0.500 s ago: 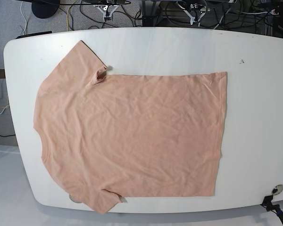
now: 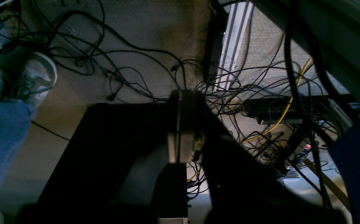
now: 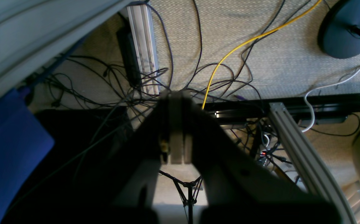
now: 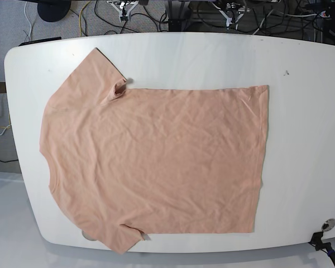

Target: Fold the T-shirt properly

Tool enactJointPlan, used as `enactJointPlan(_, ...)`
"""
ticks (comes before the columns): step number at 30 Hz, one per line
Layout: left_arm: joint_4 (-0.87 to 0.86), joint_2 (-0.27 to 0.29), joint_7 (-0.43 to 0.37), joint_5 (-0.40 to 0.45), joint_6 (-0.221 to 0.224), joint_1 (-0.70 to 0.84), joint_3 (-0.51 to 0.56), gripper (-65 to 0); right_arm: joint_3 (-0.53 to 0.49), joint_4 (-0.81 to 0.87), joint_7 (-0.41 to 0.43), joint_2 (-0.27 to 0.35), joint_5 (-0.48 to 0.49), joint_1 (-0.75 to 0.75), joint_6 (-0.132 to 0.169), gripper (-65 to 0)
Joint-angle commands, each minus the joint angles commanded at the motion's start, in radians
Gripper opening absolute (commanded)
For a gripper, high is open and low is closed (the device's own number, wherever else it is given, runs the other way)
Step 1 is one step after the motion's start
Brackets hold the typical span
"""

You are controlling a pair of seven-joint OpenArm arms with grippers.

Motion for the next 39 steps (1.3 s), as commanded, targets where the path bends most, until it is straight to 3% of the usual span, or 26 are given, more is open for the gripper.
enactJointPlan(7,0.059,-0.006,0.011,0.007,-0.010,0.035,-0.035,-65.0,0.000,0.036,0.009,-0.001,0.000,-0.044,-0.001,-65.0)
enactJointPlan(14,0.269,-0.029,0.036,-0.001,-0.013,0.159,-0.052,-65.0,0.001,0.134,0.035,0.007,0.000,-0.135,-0.003,-65.0)
enactJointPlan(15,0.223,-0.021,0.026,0.003,-0.003,0.120,-0.050,-65.0,-0.001,0.064,0.028,0.000,-0.010,-0.068,0.011,-65.0)
enactJointPlan(20,0.223,-0.023,0.025,0.006,0.001,0.122,-0.048,-65.0,-0.001,0.068,0.025,0.001,-0.010,-0.070,0.011,-65.0)
enactJointPlan(39,0.232,-0.024,0.024,0.004,0.001,0.133,-0.049,-65.0,0.001,0.063,0.025,0.002,-0.026,-0.072,-0.003,-65.0)
